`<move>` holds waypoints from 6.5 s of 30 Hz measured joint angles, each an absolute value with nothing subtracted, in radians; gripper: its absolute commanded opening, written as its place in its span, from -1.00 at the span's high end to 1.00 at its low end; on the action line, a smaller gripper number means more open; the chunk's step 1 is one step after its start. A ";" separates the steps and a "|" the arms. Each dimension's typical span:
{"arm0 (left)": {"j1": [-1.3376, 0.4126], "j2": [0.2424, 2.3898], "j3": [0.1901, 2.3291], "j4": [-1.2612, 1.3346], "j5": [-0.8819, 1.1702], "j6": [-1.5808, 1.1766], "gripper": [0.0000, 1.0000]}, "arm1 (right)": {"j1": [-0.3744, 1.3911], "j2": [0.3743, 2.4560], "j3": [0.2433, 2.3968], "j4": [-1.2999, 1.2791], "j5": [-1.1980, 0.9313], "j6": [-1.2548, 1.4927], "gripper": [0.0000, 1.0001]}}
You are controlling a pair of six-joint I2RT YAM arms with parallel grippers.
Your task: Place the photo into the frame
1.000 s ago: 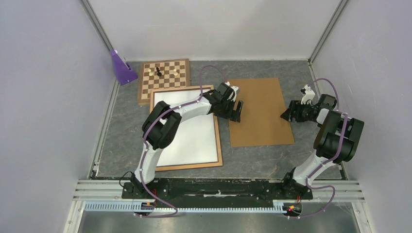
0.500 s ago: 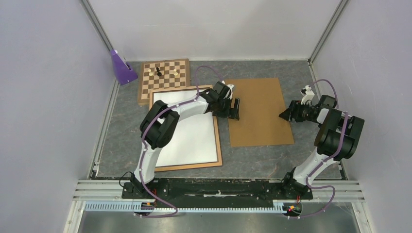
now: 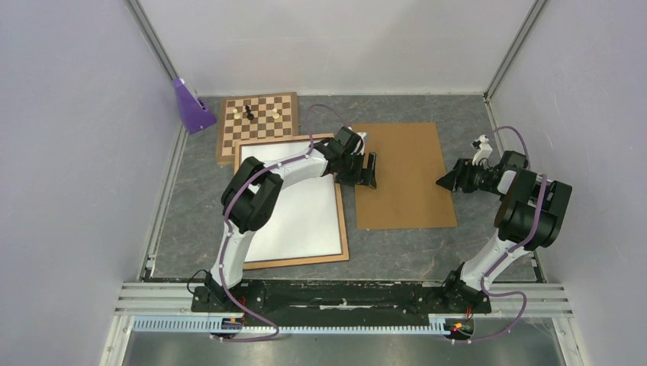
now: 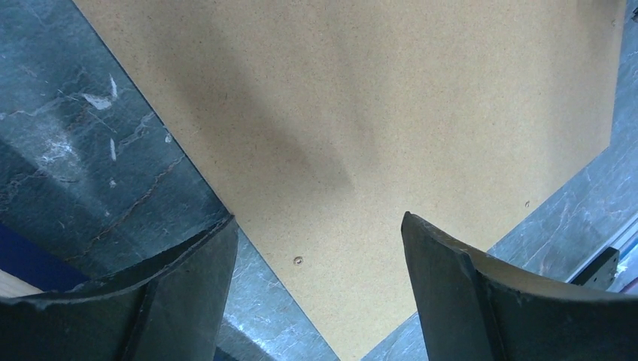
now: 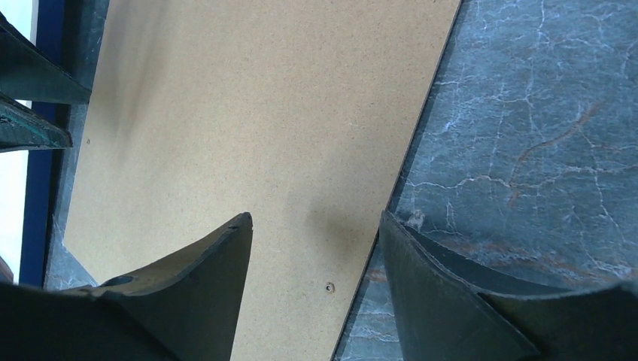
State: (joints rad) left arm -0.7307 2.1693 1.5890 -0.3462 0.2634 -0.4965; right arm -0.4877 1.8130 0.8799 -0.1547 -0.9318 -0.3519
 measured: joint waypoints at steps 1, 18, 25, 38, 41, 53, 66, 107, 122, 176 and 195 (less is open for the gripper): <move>-0.731 2.171 1.592 -0.349 0.263 -0.499 -0.72 | -0.488 1.813 0.880 -0.155 -0.932 -0.352 -0.31; -0.730 2.175 1.604 -0.369 0.264 -0.504 -0.72 | -0.483 1.700 0.850 -0.331 -0.852 -0.352 -0.24; -0.730 2.175 1.604 -0.371 0.264 -0.504 -0.72 | -0.475 1.638 0.855 -0.396 -0.827 -0.347 -0.21; -0.728 2.175 1.604 -0.374 0.264 -0.504 -0.73 | -0.450 1.559 0.928 -0.408 -0.876 -0.329 -0.18; -0.727 2.173 1.605 -0.384 0.263 -0.504 -0.73 | -0.429 1.538 0.953 -0.405 -0.886 -0.320 -0.17; -0.722 2.167 1.605 -0.401 0.275 -0.504 -0.74 | -0.300 1.399 1.044 -0.333 -0.946 -0.219 -0.15; -0.694 2.127 1.597 -0.466 0.342 -0.496 -0.74 | -0.168 1.337 1.095 -0.276 -0.952 -0.130 -0.14; -0.590 1.882 1.535 -0.515 0.388 -0.406 -0.80 | 0.143 1.296 1.156 -0.264 -1.109 0.078 -0.16; -0.513 1.742 1.547 -0.572 0.400 -0.408 -0.82 | 0.214 1.315 1.216 -0.355 -1.085 0.045 -0.26; -0.518 1.835 1.828 -0.709 0.429 -0.799 -0.56 | 0.385 1.402 1.326 -0.419 -0.984 -0.027 -0.31; -0.507 1.786 1.807 -0.694 0.461 -0.795 0.03 | 0.393 1.400 1.375 -0.476 -0.914 -0.081 -0.57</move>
State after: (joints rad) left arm -0.5068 1.7863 1.8069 -0.6937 0.4610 -0.7948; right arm 0.3927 1.4002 1.3754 -0.4759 -0.9142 -0.0811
